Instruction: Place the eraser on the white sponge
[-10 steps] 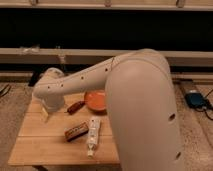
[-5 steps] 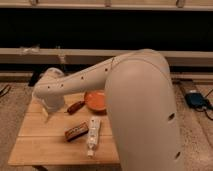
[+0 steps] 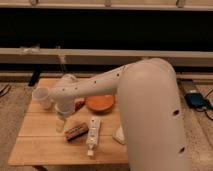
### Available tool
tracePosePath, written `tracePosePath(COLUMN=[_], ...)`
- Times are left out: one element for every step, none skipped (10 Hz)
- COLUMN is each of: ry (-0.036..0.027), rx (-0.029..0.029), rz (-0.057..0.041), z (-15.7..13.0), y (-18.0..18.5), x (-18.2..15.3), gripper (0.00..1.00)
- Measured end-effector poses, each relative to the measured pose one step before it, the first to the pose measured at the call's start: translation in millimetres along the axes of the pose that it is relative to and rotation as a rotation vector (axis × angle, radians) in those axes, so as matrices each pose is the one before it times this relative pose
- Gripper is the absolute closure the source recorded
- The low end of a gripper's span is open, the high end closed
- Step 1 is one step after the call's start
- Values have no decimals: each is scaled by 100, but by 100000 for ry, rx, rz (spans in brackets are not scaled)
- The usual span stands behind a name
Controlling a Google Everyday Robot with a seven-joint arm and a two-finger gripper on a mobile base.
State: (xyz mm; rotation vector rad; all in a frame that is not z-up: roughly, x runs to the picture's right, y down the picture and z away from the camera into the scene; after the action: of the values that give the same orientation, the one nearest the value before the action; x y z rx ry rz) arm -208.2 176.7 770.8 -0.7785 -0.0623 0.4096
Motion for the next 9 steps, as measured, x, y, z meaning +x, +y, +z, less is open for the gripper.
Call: tracePosePath(ry=[2735, 2344, 1741, 2586, 2600, 1824, 1493, 1994, 2018], rx=[-1137, -31, 468, 460, 323, 112, -48, 564, 999], rz=[-4620, -3713, -981, -1682, -2349, -674, 283, 416, 114], z=[482, 508, 441, 897, 1178, 738, 676, 1180, 1266], y=[585, 985, 470, 712, 548, 109, -156, -367, -675], x=[1567, 968, 463, 261, 178, 300, 417, 398, 276], gripper=[20, 20, 20, 20, 20, 20, 20, 20, 20])
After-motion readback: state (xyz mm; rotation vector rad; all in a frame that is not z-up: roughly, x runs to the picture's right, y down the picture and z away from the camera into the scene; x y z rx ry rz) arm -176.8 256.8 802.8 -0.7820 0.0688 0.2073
